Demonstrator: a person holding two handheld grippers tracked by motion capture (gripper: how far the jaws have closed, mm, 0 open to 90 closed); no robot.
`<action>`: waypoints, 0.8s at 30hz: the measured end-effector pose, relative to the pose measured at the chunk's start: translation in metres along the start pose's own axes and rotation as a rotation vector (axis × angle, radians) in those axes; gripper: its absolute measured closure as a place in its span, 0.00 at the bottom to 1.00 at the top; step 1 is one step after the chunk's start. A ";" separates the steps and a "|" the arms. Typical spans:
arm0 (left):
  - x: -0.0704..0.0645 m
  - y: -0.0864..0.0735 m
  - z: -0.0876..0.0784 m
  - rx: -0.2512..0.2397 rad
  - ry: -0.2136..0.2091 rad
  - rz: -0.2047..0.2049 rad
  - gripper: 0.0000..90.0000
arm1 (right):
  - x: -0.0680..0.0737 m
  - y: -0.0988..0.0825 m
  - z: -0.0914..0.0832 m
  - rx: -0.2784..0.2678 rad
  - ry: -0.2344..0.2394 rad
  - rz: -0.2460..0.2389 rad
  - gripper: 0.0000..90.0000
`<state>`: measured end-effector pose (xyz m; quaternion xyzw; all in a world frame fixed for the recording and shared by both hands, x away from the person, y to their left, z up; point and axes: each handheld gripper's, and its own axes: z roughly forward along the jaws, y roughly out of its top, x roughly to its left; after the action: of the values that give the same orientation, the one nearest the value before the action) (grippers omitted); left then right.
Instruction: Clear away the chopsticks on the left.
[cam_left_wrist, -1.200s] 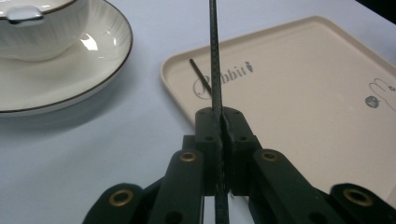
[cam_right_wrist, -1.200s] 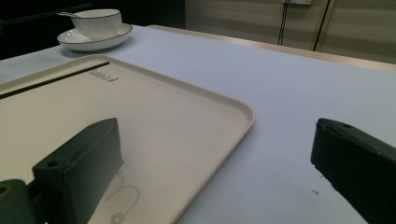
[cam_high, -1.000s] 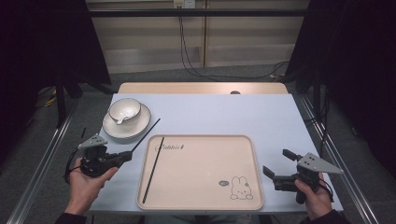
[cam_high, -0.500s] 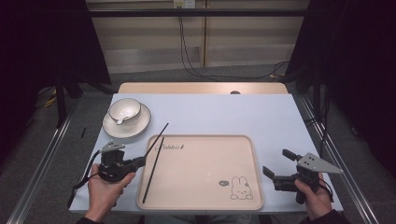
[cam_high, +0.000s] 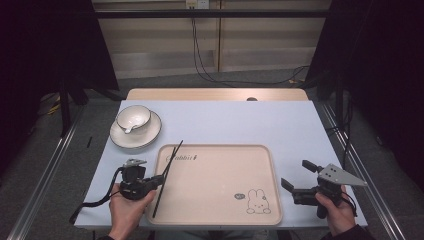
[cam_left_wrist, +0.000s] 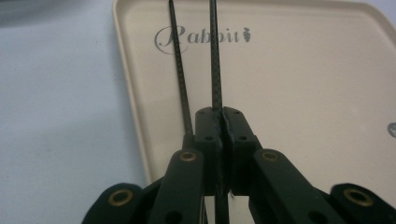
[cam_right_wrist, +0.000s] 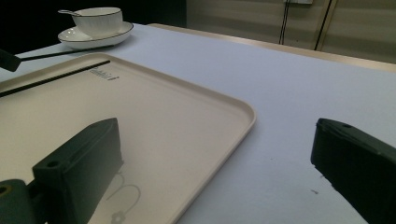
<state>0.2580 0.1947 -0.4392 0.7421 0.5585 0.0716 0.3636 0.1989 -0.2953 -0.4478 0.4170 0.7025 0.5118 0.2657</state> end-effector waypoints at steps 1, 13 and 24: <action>0.000 0.000 0.001 0.000 0.002 -0.007 0.95 | 0.000 0.000 0.000 0.000 0.000 0.000 0.02; -0.005 -0.003 0.020 0.075 0.040 -0.007 0.95 | 0.000 0.000 0.000 0.002 0.003 -0.003 0.02; -0.007 -0.006 0.027 0.095 0.056 0.009 0.95 | 0.000 0.000 0.000 0.001 0.004 -0.010 0.02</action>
<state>0.2644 0.1773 -0.4606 0.7588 0.5677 0.0674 0.3121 0.1995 -0.2954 -0.4480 0.4124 0.7057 0.5108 0.2666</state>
